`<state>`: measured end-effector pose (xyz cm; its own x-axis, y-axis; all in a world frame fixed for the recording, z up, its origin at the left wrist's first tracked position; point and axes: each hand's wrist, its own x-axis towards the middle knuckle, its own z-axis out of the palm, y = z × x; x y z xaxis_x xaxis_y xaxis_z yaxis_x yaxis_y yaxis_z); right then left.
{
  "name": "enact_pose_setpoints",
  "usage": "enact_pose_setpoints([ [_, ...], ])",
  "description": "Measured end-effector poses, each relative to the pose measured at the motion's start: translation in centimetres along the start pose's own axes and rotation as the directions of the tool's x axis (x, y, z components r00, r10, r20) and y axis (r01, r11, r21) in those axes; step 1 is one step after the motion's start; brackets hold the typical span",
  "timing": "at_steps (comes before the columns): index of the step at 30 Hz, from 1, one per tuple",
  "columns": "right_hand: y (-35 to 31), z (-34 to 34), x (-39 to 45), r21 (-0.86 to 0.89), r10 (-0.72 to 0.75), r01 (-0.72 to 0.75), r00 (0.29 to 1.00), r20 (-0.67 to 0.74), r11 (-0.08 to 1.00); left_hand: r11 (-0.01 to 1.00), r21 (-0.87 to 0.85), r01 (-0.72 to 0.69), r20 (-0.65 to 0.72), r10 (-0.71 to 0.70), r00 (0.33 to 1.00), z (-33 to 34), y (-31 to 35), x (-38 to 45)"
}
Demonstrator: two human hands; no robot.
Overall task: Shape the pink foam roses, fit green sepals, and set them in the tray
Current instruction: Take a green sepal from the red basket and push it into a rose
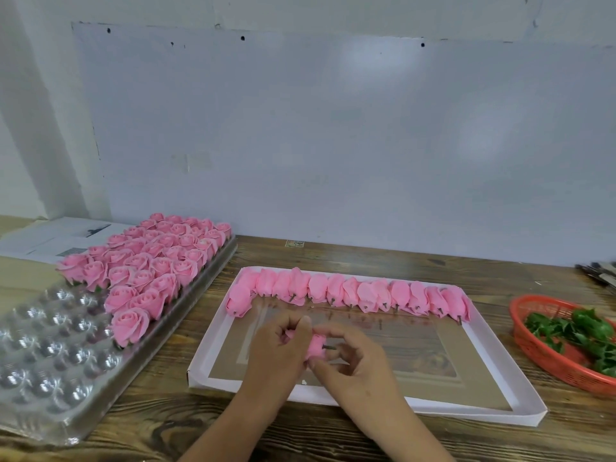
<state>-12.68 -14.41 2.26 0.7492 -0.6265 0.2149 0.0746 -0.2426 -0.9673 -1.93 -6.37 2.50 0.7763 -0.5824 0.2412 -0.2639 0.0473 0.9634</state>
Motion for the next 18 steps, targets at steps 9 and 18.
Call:
enact_pose_setpoints([
  [9,-0.3,-0.1,0.1,0.041,-0.022,0.025,0.998,-0.061,0.999,0.985,0.105,-0.134,0.005,0.134,0.991,0.2,0.9,-0.9],
  [18,-1.1,-0.3,-0.1,0.281,0.096,-0.091,0.995,-0.003,0.955,0.988,0.126,-0.087,-0.063,0.096,0.993,0.4,0.7,-0.9],
])
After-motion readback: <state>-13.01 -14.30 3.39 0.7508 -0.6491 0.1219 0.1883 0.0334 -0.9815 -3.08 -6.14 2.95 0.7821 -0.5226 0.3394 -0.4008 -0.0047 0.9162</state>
